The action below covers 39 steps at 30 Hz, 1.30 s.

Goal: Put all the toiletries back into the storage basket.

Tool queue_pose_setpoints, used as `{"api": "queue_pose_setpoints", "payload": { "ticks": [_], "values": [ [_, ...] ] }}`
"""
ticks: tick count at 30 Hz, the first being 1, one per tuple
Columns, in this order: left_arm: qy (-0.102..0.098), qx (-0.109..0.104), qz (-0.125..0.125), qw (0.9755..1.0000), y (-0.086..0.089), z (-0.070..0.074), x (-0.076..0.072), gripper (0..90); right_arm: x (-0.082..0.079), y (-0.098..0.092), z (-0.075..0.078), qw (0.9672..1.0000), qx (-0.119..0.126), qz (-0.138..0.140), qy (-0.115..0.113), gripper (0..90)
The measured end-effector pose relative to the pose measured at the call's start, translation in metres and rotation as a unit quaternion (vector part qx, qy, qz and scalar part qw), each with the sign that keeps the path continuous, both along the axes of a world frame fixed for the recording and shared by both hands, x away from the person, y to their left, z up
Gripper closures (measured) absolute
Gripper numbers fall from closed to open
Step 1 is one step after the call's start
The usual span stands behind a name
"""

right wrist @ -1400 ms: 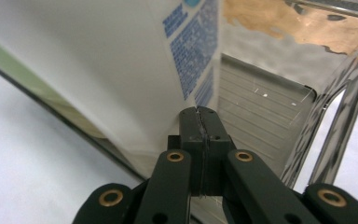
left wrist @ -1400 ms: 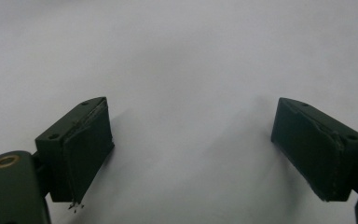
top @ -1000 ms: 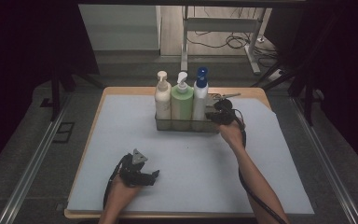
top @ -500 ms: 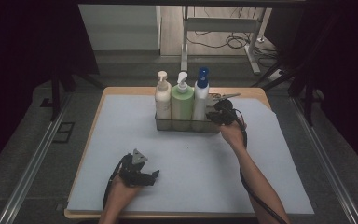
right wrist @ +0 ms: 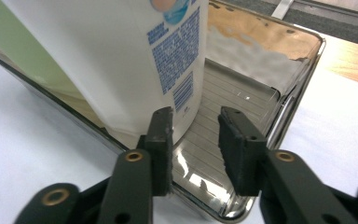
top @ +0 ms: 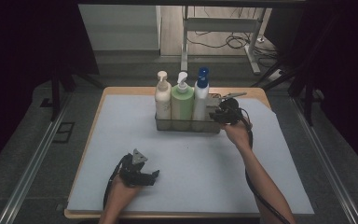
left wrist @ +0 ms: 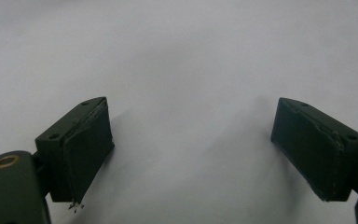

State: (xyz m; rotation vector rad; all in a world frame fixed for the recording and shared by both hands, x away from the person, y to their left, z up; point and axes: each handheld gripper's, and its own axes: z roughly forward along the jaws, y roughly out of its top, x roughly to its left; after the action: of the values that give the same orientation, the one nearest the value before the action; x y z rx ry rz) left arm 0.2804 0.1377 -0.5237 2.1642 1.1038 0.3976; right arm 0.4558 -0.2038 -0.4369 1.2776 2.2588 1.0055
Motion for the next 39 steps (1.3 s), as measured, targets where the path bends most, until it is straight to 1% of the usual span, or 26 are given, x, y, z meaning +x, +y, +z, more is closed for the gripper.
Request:
{"api": "queue_pose_setpoints", "payload": {
  "ticks": [5,8,17,23,30,37,39],
  "values": [
    [0.0,-0.001,0.0,1.0,0.0,0.0,0.0,12.1,-0.004,-0.001,0.003,1.0,0.0,0.008,0.0,51.9],
    [0.0,-0.001,0.0,1.0,0.0,0.0,0.0,12.1,-0.007,-0.001,0.005,0.9999,-0.003,0.01,-0.004,47.0],
    [0.0,-0.001,0.0,1.0,0.0,0.0,0.0,12.1,-0.016,-0.004,0.008,0.9998,-0.006,0.018,-0.007,33.9],
    [0.0,-0.001,0.0,1.0,0.0,0.0,0.0,12.1,-0.022,-0.007,0.009,0.9996,-0.004,0.025,-0.009,29.5],
    [0.0,-0.001,0.0,1.0,0.0,0.0,0.0,12.1,-0.033,-0.011,0.011,0.9991,-0.01,0.04,-0.013,27.7],
    [0.0,-0.001,0.0,1.0,0.0,0.0,0.0,12.1,-0.045,-0.015,0.01,0.9986,-0.01,0.049,-0.015,25.0],
    [-0.001,-0.001,0.0,1.0,0.0,0.0,0.0,12.1,-0.048,-0.017,0.01,0.9986,-0.006,0.05,-0.018,24.4]
  ]
}}
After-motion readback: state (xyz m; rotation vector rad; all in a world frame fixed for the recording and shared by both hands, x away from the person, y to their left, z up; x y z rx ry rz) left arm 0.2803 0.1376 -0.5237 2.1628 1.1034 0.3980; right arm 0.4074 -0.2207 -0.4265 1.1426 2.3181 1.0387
